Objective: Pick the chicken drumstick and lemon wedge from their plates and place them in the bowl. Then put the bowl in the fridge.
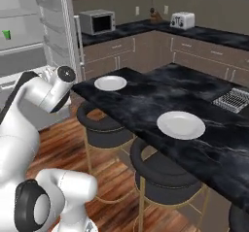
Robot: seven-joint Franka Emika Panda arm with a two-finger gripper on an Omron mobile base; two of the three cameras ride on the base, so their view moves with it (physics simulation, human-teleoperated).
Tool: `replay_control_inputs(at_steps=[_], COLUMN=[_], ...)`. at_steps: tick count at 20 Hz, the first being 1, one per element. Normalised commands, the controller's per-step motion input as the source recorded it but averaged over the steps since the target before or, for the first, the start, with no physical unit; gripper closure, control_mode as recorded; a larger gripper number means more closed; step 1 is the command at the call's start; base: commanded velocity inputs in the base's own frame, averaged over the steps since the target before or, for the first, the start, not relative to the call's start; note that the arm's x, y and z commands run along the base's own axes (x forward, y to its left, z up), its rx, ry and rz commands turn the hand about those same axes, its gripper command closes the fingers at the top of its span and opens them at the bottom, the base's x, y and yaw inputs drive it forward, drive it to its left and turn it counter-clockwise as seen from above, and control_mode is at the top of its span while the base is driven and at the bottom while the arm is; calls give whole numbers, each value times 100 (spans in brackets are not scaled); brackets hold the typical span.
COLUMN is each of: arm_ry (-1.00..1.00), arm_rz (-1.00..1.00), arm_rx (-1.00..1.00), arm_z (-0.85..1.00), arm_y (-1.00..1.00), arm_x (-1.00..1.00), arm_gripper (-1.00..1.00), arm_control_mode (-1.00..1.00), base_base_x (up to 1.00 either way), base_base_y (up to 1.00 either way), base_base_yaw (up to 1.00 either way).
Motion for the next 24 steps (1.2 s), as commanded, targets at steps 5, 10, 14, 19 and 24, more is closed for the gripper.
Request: replay_control_inputs(at_steps=[5,10,14,19,24], arm_ry=[0,0,0,0,0], arm_rz=[0,0,0,0,0], arm_rx=[0,0,0,0,0], arm_z=[0,0,0,0,0], arm_y=[0,0,0,0,0], arm_x=[0,0,0,0,0], arm_gripper=[100,100,100,100,100], arm_control_mode=[100,100,100,100,100], base_base_x=[12,56,62,63,75], base_base_y=[-1,11,33,45,39], base_base_yaw=[69,34,20,8,4])
